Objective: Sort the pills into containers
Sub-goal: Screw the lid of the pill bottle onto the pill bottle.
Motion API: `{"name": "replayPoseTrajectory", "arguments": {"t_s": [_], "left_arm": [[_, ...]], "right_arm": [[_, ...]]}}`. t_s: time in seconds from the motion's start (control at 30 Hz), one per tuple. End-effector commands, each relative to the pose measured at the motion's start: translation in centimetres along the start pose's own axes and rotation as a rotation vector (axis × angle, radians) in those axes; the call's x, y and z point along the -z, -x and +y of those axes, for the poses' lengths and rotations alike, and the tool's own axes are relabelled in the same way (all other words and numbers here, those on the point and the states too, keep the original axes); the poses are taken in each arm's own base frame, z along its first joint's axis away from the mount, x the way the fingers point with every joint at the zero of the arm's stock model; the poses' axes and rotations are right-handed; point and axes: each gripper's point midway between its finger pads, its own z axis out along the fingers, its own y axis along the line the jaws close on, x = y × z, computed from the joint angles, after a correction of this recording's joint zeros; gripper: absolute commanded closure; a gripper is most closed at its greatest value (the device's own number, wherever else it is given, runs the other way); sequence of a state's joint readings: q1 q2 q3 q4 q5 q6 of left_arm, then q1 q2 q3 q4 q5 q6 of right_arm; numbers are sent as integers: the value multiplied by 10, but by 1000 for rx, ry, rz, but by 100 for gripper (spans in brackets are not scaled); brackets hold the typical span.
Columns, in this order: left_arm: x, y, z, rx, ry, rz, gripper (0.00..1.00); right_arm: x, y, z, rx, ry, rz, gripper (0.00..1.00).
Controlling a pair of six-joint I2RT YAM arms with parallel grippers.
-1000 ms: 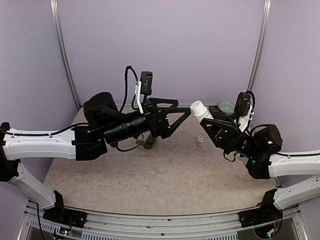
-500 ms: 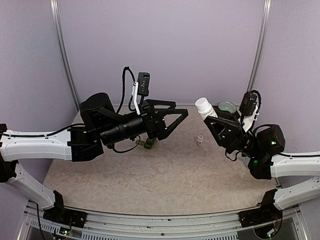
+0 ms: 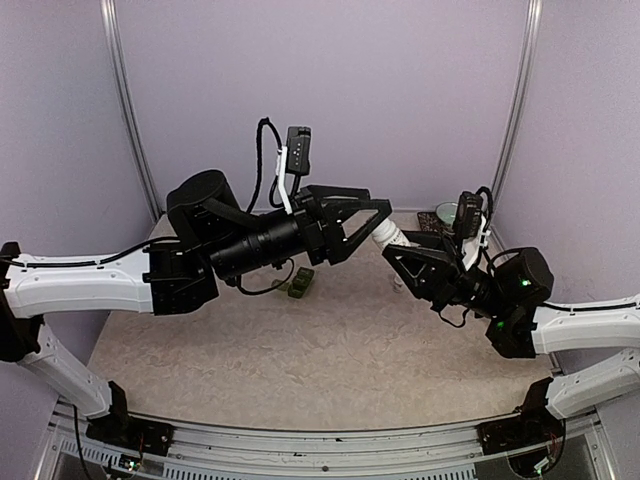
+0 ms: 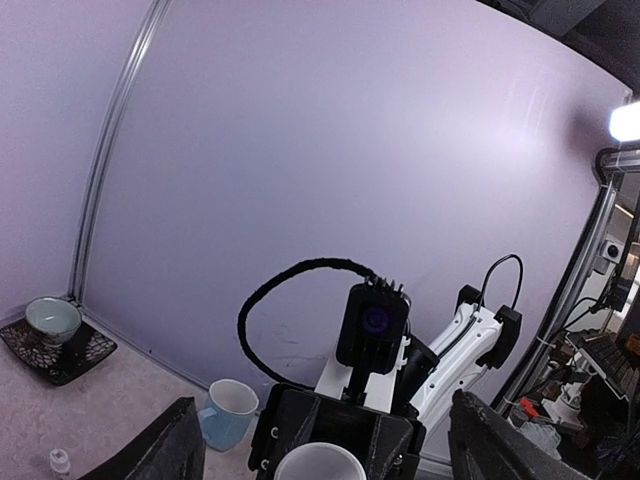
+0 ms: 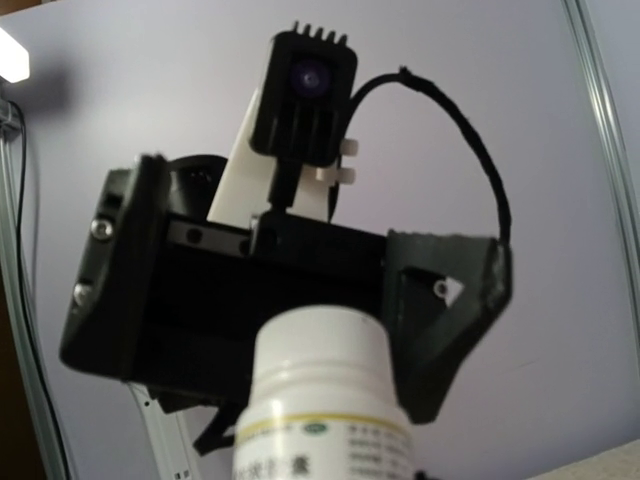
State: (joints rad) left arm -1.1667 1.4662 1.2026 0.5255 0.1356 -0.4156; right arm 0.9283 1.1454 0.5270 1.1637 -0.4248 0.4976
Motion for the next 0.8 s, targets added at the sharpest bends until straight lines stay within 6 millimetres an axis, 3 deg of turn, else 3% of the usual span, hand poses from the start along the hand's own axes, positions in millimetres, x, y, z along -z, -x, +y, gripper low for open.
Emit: {"name": "replayPoseTrajectory", "arguments": {"t_s": [0.0, 0.13, 0.77], "left_arm": [[-8, 2, -7, 3, -36, 1, 23], [-10, -2, -8, 11, -48, 9, 34], [-12, -3, -10, 10, -62, 21, 58]], "right_arm": [[-5, 15, 6, 36, 16, -36, 100], [-5, 13, 5, 34, 10, -31, 100], [-7, 16, 5, 43, 11, -36, 100]]}}
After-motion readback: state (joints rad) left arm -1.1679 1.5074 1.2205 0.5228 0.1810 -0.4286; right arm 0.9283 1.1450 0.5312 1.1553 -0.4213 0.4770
